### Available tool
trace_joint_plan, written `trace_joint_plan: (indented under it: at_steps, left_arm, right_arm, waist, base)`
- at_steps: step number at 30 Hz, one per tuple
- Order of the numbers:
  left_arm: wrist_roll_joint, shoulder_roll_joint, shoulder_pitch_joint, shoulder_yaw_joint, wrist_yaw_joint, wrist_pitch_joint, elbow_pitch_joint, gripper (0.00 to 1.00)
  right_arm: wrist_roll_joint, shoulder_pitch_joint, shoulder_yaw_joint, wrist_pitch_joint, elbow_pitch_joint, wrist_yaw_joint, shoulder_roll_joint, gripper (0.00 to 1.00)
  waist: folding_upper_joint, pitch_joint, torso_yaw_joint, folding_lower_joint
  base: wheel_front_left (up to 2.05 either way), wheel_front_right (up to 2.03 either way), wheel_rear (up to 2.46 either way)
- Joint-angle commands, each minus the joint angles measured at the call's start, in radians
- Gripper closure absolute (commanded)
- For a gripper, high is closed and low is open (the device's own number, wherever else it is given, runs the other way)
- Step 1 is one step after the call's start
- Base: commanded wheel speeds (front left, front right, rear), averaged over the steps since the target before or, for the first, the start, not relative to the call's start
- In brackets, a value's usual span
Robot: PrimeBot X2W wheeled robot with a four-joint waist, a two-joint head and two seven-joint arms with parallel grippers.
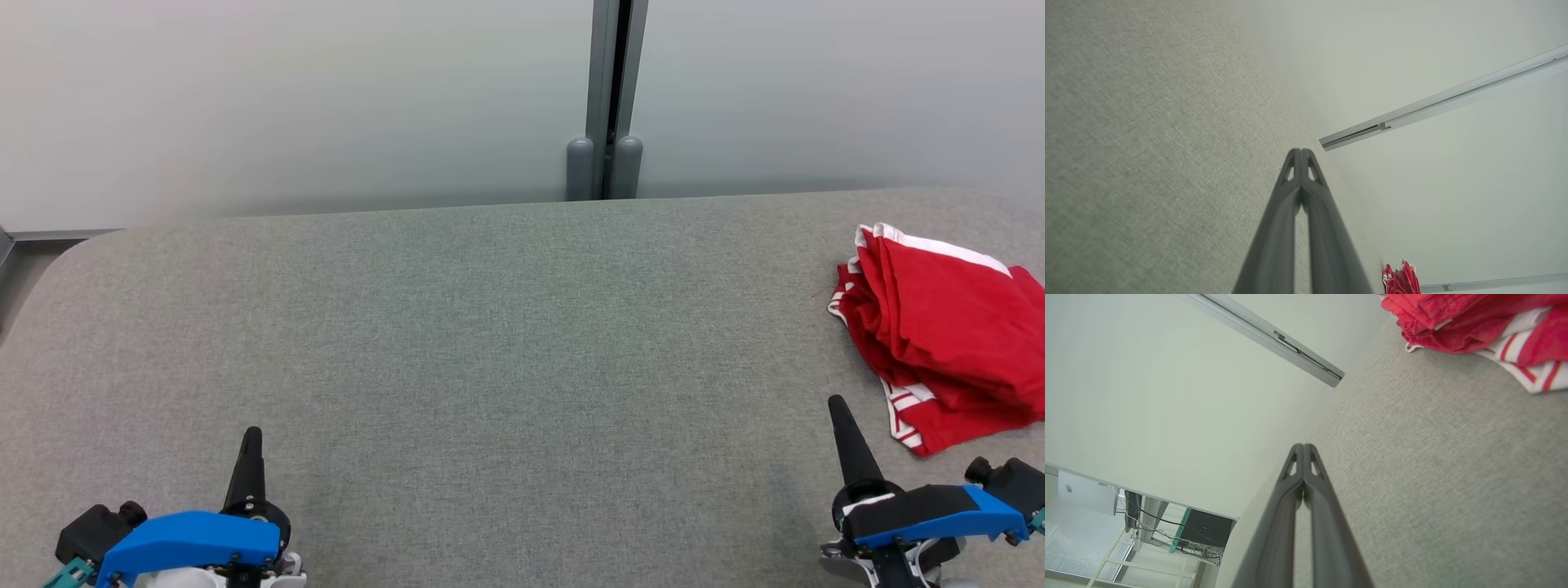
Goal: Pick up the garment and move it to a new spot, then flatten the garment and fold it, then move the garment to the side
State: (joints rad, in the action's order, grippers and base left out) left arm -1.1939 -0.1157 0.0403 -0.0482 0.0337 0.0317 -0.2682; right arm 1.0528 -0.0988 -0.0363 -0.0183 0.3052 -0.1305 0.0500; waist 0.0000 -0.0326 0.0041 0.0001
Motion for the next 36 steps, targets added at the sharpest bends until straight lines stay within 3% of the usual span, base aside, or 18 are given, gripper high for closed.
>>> trace_joint_plan:
  at_steps: [1,36]
  left_arm:
    - [-0.023,0.003,0.023,0.012,0.009,-0.008,0.012,1.00]
    - [-0.274,0.040,0.055,0.106,0.067,-0.093,0.021,1.00]
  right_arm:
    - [0.034,-0.012,-0.007,0.007,-0.016,0.000,0.001,1.00]
    - [0.364,-0.014,-0.053,0.087,-0.046,0.000,0.001,1.00]
  waist:
    - [0.0000,0.001,0.000,-0.0001]
    - [0.0000,0.017,-0.002,-0.0001]
  base:
    - [0.00,0.00,0.00]
    - [0.00,0.00,0.00]
